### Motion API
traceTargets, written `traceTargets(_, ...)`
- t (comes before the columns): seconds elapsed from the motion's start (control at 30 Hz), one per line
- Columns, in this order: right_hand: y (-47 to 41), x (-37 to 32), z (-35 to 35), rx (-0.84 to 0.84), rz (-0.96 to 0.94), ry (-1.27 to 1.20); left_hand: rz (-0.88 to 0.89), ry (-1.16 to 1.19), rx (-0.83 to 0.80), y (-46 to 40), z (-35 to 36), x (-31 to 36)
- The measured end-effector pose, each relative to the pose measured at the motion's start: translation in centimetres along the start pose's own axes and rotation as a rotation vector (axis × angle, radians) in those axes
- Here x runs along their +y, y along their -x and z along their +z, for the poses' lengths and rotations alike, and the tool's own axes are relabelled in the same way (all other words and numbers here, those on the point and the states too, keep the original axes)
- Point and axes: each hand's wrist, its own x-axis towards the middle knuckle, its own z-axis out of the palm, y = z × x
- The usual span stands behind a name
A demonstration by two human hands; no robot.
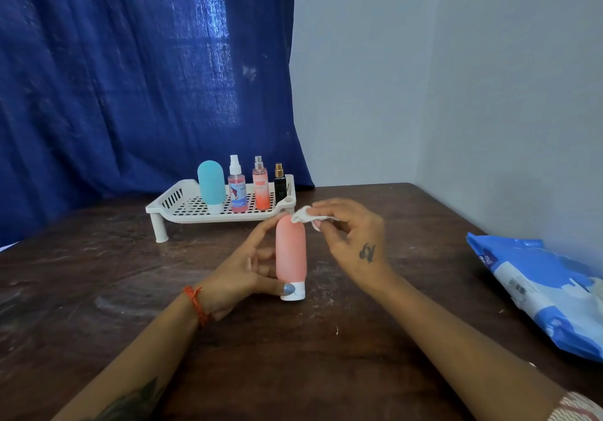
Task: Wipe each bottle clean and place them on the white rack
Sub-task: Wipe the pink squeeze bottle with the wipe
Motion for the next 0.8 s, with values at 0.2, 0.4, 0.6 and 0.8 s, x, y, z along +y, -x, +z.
traceTargets(0.2,0.3,0.2,0.3,-0.105,-0.025,-0.054,-0.004,0.056,-0.034,0.1,0.1,0.0)
traceTargets(0.4,0.7,-0.2,0.2,-0.198,0.078,-0.100,0.015,0.147,0.063,0.1,-0.2,0.0)
traceTargets(0.6,0.8,-0.4,0.2,-0.345,0.132,-0.153,0.021,0.172,0.175,0.2,-0.2,0.4)
traceTargets(0.8,1.0,-1.4,-0.1,-0.220,-0.202,0.013,0.025,0.221,0.268,0.2,-0.3,0.6)
